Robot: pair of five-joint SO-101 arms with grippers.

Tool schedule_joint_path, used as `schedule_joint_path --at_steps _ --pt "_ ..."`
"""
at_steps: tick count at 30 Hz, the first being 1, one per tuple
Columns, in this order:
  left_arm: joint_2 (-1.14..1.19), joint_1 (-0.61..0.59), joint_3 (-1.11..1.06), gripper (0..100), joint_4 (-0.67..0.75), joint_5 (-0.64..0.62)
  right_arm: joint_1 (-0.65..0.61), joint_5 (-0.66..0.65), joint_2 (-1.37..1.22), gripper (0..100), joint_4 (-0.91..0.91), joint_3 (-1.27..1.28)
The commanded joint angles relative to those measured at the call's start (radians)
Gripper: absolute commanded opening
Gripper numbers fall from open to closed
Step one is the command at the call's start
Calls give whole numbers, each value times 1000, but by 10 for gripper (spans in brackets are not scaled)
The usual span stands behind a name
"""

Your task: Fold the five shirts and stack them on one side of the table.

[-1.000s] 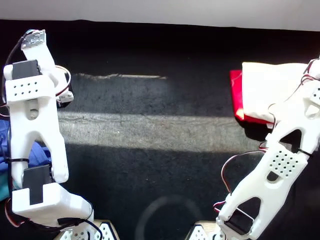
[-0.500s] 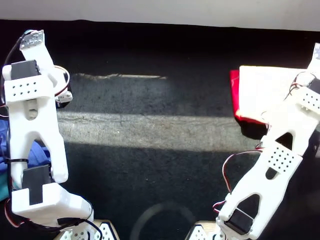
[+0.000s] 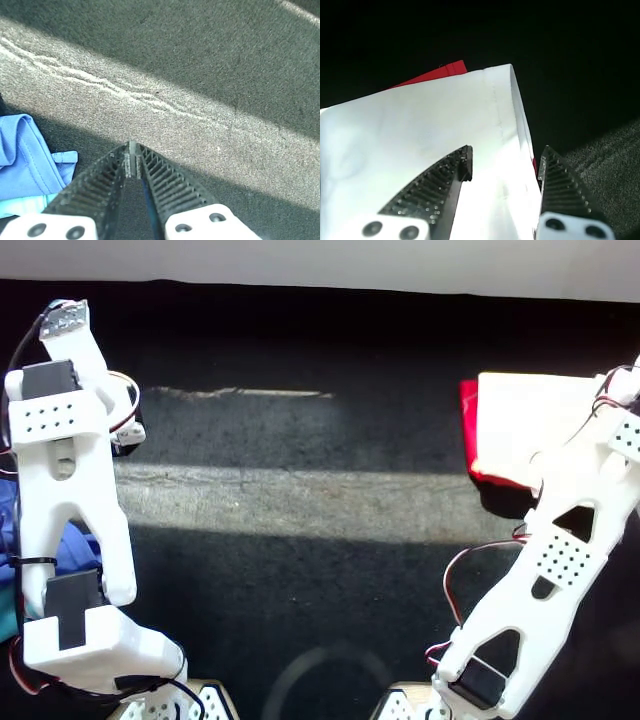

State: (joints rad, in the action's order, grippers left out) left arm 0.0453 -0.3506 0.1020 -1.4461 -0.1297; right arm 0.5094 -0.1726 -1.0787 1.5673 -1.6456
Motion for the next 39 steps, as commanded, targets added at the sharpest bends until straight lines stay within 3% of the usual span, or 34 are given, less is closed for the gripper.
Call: schedule_joint_path --at_steps 1,6,14,18,21,30,39 --pt "-51 -38 12 9 3 2 -18 3 101 213 130 -96" --pt "-81 -199 5 10 2 18 -38 3 139 155 197 -96" --pt "-170 -533 12 11 -34 336 -79 3 366 125 200 -85" --pt "-156 -680 4 120 -29 440 -125 3 530 125 200 21" --pt "-88 -707 16 193 -29 465 -180 3 713 125 200 254" --pt "143 -685 16 174 15 465 -321 2 1388 125 194 1102" --pt "265 -665 15 175 201 470 -372 -91 1791 125 191 1515"
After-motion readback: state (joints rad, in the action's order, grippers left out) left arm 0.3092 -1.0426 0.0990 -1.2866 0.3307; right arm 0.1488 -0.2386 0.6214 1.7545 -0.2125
